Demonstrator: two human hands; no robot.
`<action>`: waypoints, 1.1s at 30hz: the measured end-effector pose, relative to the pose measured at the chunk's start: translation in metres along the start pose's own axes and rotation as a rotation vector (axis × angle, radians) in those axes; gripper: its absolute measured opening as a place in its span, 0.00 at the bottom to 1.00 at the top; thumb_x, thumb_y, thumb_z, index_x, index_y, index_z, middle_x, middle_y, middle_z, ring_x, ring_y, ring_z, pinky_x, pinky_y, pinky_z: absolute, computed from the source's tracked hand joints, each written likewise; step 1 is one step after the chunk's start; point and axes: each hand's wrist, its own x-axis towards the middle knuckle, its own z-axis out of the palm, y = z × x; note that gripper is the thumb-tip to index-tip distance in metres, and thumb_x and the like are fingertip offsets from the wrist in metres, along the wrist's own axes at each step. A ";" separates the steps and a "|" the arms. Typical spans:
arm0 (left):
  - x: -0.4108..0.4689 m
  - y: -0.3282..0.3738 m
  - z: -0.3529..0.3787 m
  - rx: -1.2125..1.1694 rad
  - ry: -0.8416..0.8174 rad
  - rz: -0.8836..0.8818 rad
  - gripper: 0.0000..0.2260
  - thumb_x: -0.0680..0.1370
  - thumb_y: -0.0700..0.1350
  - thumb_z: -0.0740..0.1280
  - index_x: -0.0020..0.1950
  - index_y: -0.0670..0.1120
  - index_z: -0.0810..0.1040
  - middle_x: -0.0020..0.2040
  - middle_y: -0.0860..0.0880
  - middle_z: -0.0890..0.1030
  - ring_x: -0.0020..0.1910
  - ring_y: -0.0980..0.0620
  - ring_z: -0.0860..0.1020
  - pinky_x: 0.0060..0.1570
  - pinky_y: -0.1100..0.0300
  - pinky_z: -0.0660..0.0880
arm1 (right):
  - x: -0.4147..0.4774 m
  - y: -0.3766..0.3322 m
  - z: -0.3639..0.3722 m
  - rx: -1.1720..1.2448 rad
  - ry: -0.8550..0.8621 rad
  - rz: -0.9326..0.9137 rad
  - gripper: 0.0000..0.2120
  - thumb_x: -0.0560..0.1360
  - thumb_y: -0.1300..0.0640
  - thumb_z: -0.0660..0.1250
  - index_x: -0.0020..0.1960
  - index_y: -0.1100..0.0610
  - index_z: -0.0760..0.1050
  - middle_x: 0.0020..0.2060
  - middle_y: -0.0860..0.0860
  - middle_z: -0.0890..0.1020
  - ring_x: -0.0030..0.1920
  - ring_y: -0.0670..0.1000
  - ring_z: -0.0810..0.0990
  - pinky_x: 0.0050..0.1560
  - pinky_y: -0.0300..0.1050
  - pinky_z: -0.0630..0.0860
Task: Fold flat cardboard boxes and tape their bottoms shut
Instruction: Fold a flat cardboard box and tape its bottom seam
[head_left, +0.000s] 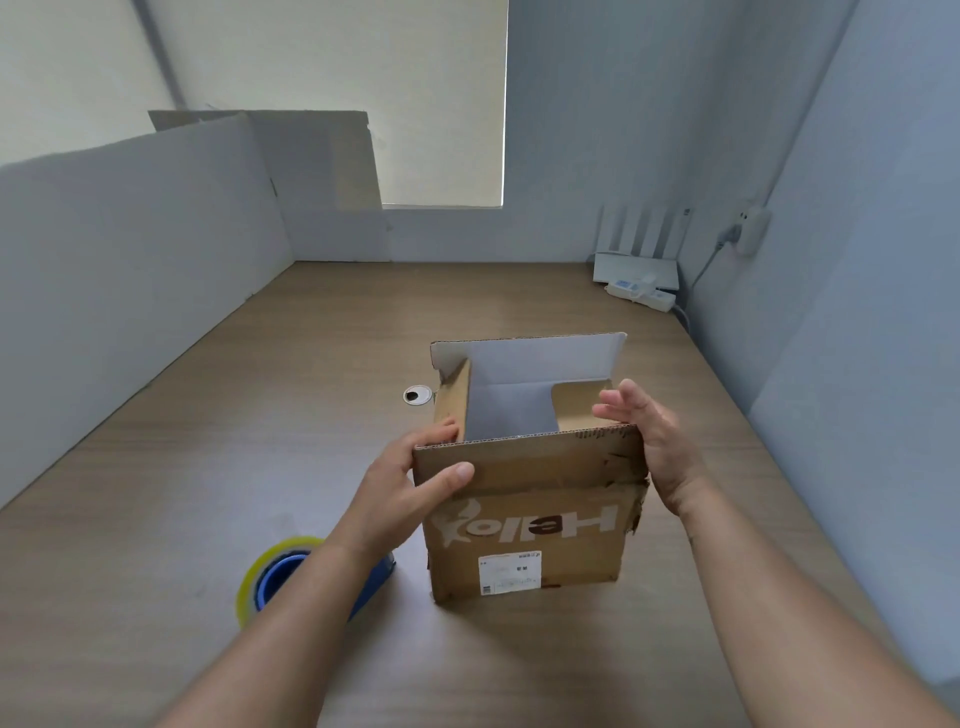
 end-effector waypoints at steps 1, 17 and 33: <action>0.005 0.000 0.002 -0.008 -0.007 -0.015 0.18 0.69 0.58 0.71 0.58 0.60 0.77 0.59 0.67 0.76 0.60 0.67 0.73 0.57 0.64 0.74 | 0.002 0.000 -0.001 -0.021 0.022 -0.006 0.37 0.67 0.28 0.58 0.65 0.54 0.73 0.57 0.50 0.80 0.61 0.49 0.75 0.68 0.53 0.67; 0.045 -0.013 0.020 0.032 0.161 -0.334 0.29 0.66 0.61 0.74 0.60 0.50 0.67 0.51 0.49 0.74 0.50 0.50 0.77 0.47 0.52 0.80 | 0.059 -0.008 -0.005 -0.262 0.124 -0.100 0.36 0.78 0.42 0.60 0.78 0.50 0.45 0.77 0.50 0.55 0.75 0.51 0.56 0.74 0.56 0.57; 0.066 -0.038 0.037 -0.299 0.004 -0.708 0.30 0.74 0.65 0.64 0.71 0.50 0.68 0.62 0.48 0.78 0.56 0.46 0.79 0.58 0.45 0.76 | 0.058 0.033 -0.015 -0.176 0.106 0.437 0.25 0.69 0.45 0.73 0.58 0.56 0.70 0.49 0.55 0.80 0.45 0.53 0.80 0.39 0.46 0.76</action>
